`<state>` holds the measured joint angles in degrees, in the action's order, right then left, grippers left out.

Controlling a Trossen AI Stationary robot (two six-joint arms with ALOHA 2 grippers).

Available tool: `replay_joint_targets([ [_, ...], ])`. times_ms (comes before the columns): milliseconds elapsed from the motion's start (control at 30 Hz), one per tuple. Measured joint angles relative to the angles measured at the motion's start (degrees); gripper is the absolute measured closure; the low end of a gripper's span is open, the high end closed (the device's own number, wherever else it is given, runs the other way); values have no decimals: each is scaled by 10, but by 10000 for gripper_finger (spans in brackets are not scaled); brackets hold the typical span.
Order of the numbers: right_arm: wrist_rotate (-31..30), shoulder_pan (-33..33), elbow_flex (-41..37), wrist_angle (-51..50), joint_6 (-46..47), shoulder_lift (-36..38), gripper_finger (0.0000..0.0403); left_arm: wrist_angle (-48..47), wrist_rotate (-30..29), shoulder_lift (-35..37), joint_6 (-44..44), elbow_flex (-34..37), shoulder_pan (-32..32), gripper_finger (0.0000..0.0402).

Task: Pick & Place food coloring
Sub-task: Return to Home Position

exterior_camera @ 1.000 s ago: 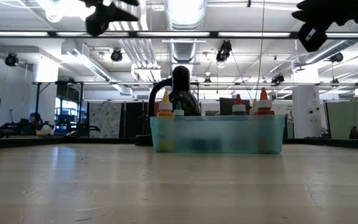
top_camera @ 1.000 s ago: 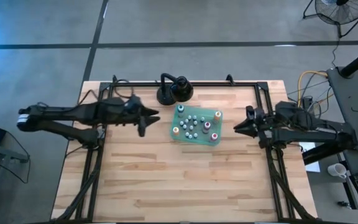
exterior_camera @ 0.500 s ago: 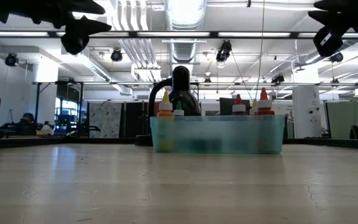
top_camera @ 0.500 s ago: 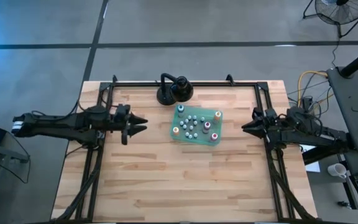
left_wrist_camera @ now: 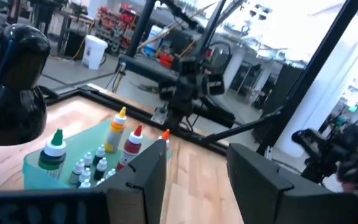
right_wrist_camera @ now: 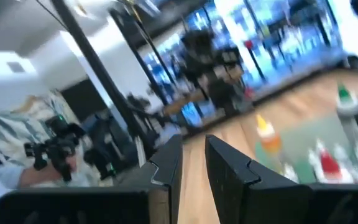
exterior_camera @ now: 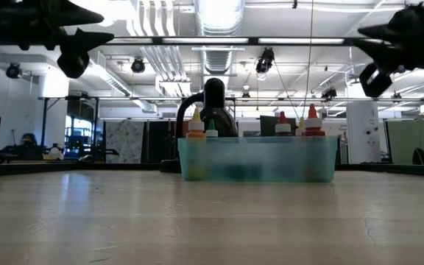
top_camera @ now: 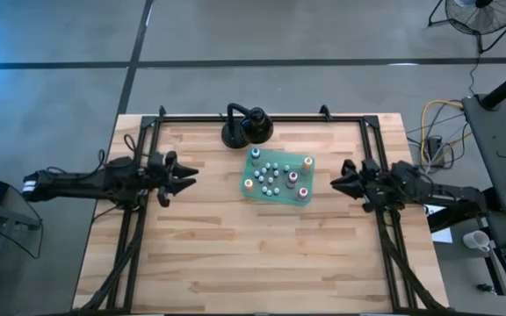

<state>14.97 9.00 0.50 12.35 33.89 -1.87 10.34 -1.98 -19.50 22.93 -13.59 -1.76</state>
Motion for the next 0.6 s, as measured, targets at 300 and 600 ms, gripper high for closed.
replay_joint_targets([
  [300,-2,0,1,-98,10,-16,339,-3,0,14,17,57,0,262],
  [600,-3,-16,1,-97,7,3,339,-32,0,31,17,130,1,261],
])
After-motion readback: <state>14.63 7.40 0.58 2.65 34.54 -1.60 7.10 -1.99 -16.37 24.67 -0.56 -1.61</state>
